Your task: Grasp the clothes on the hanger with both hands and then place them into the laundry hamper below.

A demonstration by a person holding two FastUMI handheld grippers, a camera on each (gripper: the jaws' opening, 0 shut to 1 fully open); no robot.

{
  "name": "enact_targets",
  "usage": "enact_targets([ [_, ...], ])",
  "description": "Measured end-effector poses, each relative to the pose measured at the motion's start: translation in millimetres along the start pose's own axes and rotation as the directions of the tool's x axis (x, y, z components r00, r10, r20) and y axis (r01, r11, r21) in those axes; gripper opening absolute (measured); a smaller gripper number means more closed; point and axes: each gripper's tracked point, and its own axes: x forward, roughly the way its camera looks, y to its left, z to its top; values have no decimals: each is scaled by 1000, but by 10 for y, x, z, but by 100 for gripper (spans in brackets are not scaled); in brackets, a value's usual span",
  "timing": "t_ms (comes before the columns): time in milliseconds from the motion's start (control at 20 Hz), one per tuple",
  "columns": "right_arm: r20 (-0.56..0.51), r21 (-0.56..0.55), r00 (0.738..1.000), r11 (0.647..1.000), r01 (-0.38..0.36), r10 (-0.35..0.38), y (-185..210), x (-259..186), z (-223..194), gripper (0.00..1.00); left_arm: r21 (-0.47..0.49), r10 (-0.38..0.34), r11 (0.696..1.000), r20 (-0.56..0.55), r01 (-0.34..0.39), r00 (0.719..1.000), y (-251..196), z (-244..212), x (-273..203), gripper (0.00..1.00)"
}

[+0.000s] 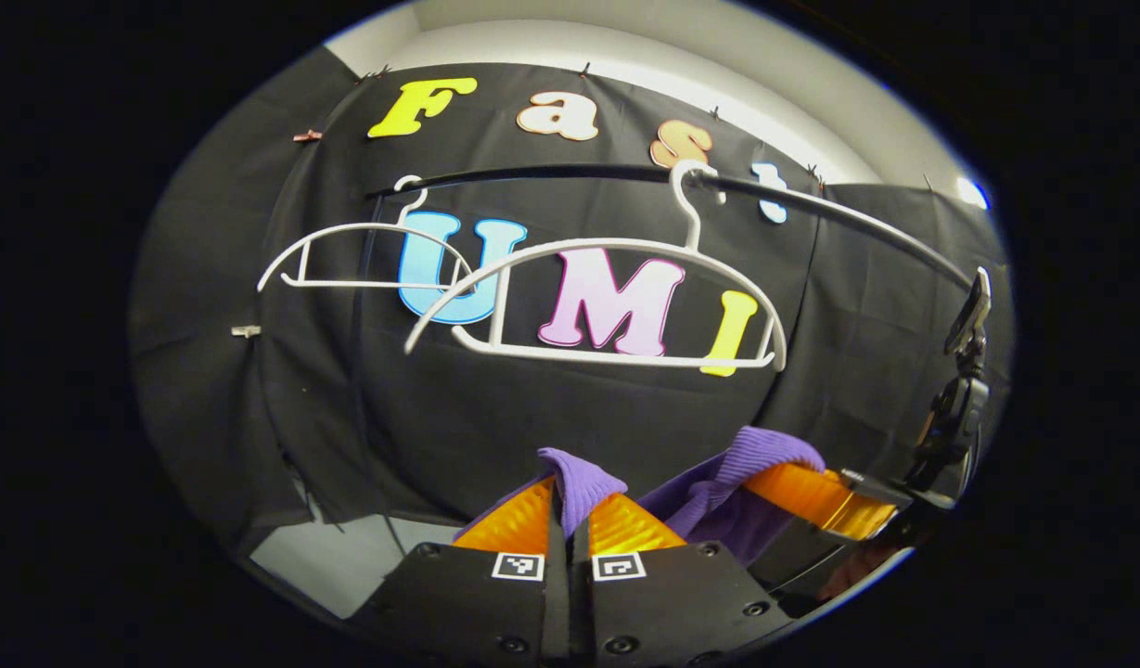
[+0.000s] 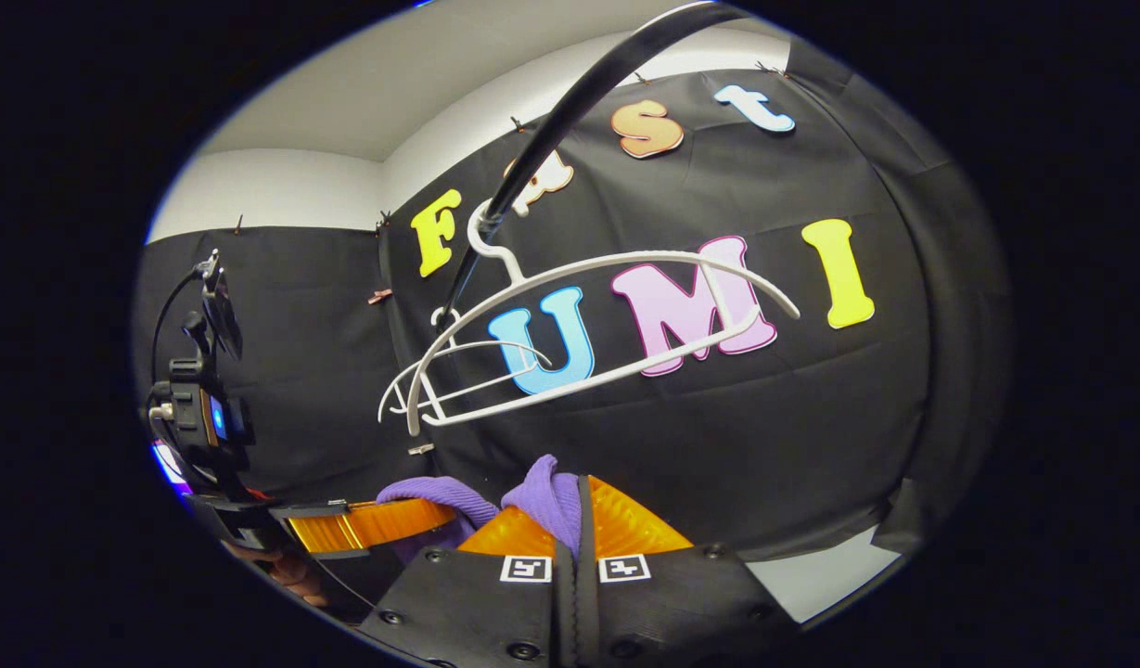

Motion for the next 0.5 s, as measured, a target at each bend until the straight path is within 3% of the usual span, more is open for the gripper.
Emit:
enact_targets([
  [250, -116, 2, 992, 998, 56, -55, -285, 85, -639, 4, -78, 30, 996, -102, -38, 994, 248, -642, 205, 5],
  [500, -280, -17, 951, 992, 128, -128, -698, 141, -1523, 4, -72, 34, 996, -241, -52, 970, 483, -1605, 437, 5],
])
